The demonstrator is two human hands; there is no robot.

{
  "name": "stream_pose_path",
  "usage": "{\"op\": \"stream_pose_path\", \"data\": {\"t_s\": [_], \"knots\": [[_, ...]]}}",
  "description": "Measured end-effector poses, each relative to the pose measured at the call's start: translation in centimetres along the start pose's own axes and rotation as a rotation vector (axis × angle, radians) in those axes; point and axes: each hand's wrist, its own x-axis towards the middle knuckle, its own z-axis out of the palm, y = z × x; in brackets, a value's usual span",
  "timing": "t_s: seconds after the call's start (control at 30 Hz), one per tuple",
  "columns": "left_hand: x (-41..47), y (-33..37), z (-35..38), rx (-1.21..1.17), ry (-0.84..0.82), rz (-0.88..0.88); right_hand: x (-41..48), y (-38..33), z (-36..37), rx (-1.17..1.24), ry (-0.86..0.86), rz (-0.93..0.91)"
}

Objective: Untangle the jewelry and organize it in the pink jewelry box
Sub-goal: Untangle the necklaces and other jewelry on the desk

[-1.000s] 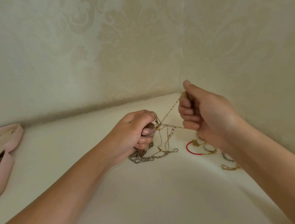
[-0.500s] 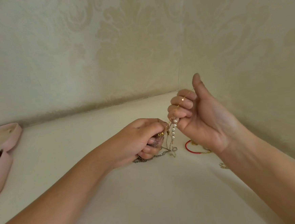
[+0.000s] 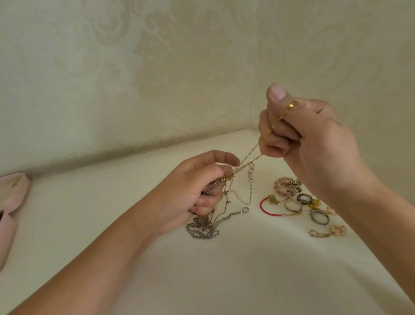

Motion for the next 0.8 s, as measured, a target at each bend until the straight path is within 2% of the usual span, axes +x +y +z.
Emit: {"op": "stream_pose_path", "data": {"t_s": [0.23,0.37,0.53,0.73,0.8], "knots": [[-0.2,0.2,-0.3,-0.001,-0.117,0.053,-0.5,0.1,-0.1,-0.068,-0.141,-0.03],[-0.3,0.3,-0.4,0.016,-0.097,0.087,-0.7,-0.1,0.0,-0.137,-0.17,-0.048],[0.0,0.1,-0.7,0.03,0.033,0.105,-0.8,-0.7,-0.5,-0.349,-0.182,-0.07],[0.3,-0.2,-1.3,0.087,0.285,0.191,-1.1,-1.7,-1.3,-0.842,-0.271,-0.039],[0.4,-0.1,-1.4,0.09,0.34,0.214,-1.0,-1.6,-1.2,-0.964,-0.228,-0.048]]}}
